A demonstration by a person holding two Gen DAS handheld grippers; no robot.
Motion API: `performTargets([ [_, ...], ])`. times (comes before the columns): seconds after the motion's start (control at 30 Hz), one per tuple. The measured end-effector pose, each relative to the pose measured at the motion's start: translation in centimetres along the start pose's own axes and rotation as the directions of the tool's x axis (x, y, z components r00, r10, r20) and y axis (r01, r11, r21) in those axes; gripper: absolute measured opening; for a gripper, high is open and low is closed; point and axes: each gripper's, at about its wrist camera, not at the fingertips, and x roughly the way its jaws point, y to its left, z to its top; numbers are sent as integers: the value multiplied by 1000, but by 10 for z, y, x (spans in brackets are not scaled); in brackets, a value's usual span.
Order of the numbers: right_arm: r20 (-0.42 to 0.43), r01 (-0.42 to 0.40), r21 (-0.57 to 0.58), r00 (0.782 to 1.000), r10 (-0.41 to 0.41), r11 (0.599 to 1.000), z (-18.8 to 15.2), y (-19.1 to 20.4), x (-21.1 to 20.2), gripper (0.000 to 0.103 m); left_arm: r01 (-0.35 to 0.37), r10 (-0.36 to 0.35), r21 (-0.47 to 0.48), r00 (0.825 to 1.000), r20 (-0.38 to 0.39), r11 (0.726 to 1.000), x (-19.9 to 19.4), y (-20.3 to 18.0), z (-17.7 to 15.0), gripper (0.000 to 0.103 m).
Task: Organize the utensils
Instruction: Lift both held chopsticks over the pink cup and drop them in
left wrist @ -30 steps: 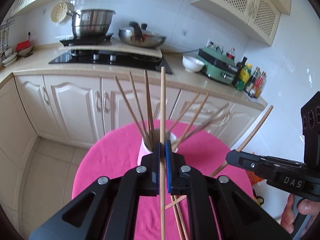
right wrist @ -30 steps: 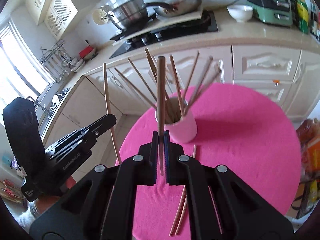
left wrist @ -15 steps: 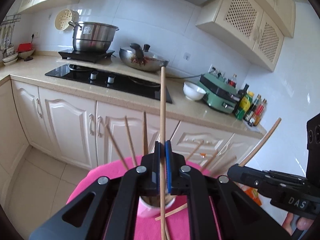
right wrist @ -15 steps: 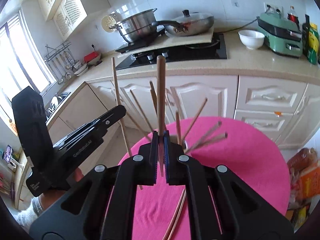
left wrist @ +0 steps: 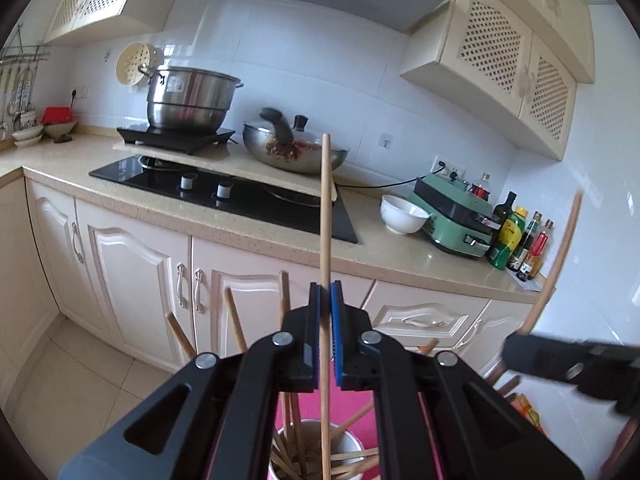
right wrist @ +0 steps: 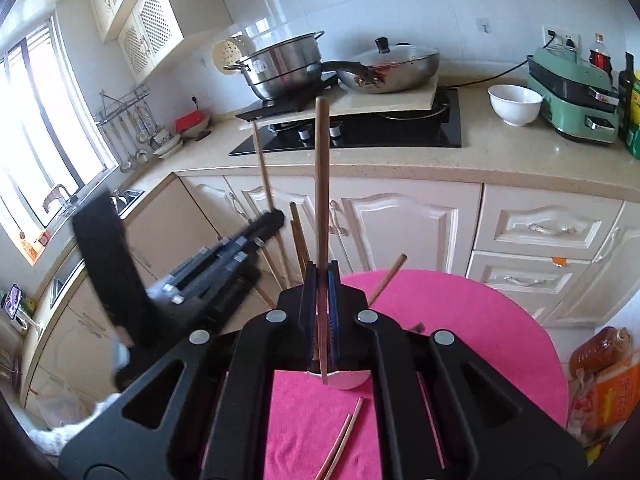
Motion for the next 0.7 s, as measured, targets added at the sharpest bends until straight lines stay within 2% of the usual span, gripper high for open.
performTargets([
  [0.3, 22, -16, -17, 1000, 17, 1000, 8, 3, -1, 6, -42, 42, 22, 999, -25, 999, 16, 2, -28, 6],
  [0.57, -15, 18, -55, 1000, -19, 998, -6, 5, 11, 6, -38, 39, 12, 997, -60, 999, 7, 6, -42, 6],
  [0.7, -2, 34, -77, 999, -34, 996, -13, 11, 8, 6, -36, 37, 7, 996, -77, 999, -2, 10, -47, 6],
])
